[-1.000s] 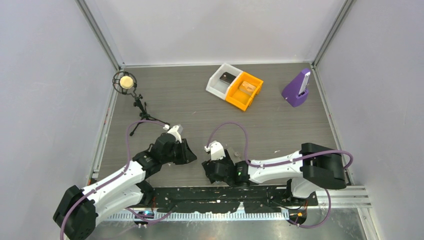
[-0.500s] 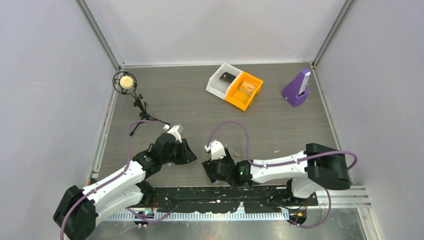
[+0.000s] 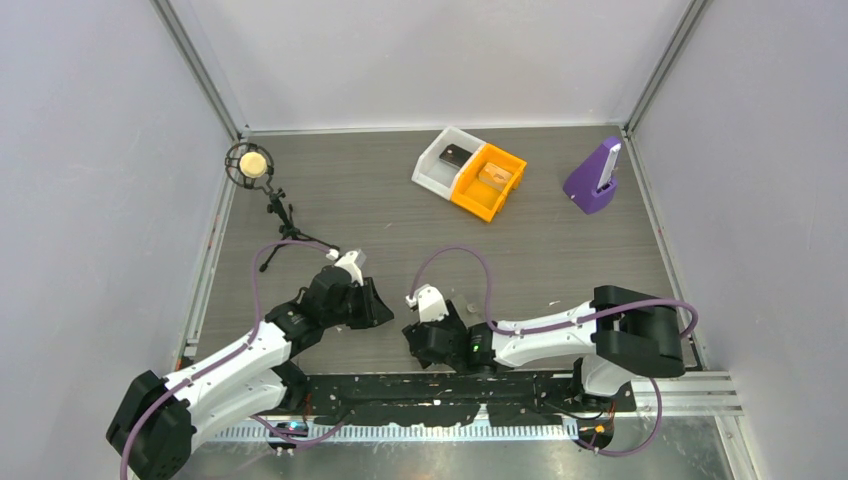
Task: Take the credit cards out of the card holder
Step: Remove the credit card from the card holder.
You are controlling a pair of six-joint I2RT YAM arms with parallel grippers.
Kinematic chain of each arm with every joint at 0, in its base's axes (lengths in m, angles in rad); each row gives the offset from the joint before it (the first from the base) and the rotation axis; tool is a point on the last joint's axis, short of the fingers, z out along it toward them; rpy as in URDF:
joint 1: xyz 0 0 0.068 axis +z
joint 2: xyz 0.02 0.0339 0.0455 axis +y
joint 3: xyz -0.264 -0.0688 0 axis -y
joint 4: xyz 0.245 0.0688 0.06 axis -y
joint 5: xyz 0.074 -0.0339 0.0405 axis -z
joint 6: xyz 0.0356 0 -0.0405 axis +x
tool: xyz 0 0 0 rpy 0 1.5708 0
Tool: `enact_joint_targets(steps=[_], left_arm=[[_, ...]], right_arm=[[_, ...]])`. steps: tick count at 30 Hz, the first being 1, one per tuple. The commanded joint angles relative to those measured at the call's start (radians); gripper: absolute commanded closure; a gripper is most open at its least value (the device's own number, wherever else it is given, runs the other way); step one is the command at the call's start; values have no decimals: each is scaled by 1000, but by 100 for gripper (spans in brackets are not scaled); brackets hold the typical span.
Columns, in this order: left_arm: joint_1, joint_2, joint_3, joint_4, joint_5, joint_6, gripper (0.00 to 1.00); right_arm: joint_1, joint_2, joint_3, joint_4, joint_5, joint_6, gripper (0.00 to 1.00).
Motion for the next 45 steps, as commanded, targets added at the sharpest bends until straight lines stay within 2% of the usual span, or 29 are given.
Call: enact_joint_targets(steps=[1,6,12,18,23,29,35,45], left_arm=[[2,-3,6,19,-10,5,73],[3,0,7,17,-10,7,73],[2,-2,11,7,-8,13,73],[2,8,-10,97,75,12,74],[0,49,-31,183,127,-1,74],[-1,147,-30,262,166,-13,76],[-3,196,-13,275,152,-5,77],[-5,270,-9,274,115,10,78]], right_arm=[[-16,8,-18,54,-34,6,27],[-50,-6,-68,139,-113,11,28],[-120,-55,-174,312,-244,29,35],[-175,-91,-245,421,-326,45,41],[-188,-84,-255,447,-349,46,36],[-206,-80,-271,474,-368,53,40],[-216,-84,-285,494,-382,59,42],[-227,-89,-302,517,-387,68,37]])
